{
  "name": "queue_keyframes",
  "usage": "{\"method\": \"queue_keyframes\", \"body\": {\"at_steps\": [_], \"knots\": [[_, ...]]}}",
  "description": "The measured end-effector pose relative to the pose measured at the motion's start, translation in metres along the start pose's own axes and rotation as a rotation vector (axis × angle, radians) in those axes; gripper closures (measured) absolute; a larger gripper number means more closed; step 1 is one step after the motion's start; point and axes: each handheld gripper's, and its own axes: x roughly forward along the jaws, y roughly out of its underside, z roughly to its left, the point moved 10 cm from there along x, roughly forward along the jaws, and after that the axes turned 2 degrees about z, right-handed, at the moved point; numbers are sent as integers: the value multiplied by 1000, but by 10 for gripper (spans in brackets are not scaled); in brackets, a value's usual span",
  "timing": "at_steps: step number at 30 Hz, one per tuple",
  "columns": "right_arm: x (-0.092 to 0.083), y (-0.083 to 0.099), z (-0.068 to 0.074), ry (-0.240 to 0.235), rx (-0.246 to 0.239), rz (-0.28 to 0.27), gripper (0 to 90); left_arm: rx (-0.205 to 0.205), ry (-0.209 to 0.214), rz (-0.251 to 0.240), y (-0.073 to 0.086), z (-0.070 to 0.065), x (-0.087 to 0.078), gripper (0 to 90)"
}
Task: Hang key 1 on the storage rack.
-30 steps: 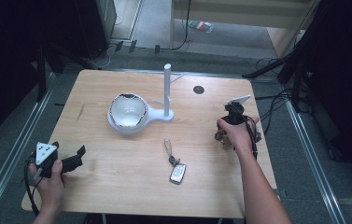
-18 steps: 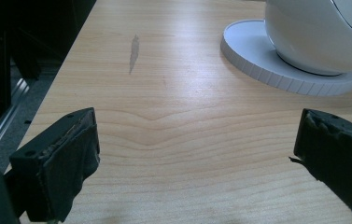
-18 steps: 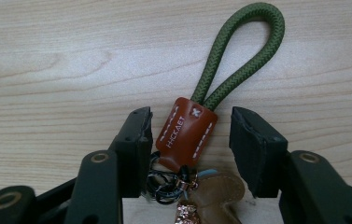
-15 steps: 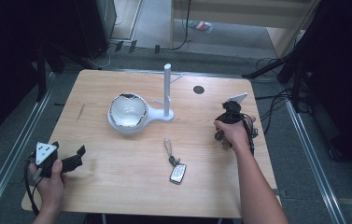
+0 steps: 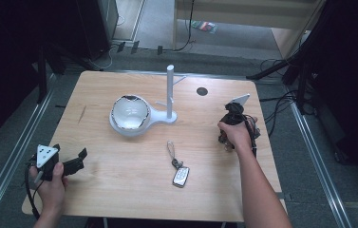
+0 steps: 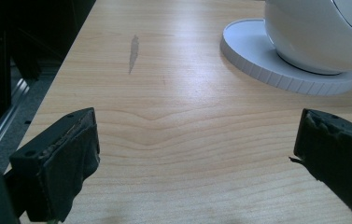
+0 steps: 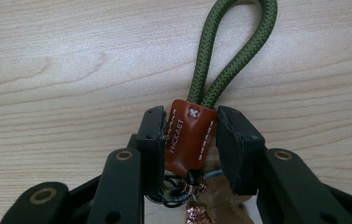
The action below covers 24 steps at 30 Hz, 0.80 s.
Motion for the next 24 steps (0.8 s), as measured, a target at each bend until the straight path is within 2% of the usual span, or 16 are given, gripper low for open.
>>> {"method": "queue_keyframes", "body": {"at_steps": [6,7,9,15,17,24], "knots": [[1,1,1,6,-19,3,671,4,2,1,0,-1,0,6],[3,3,0,8,-25,16,702,3,3,1,0,0,0,6],[4,3,0,45,-49,17,710,1,4,1,0,0,0,6],[4,3,1,38,-67,5,740,0,8,1,0,0,0,6],[1,2,1,20,-71,-22,775,-1,8,1,0,0,0,6],[-12,-1,8,-16,-105,-120,788,1,6,1,0,0,0,6]]}}
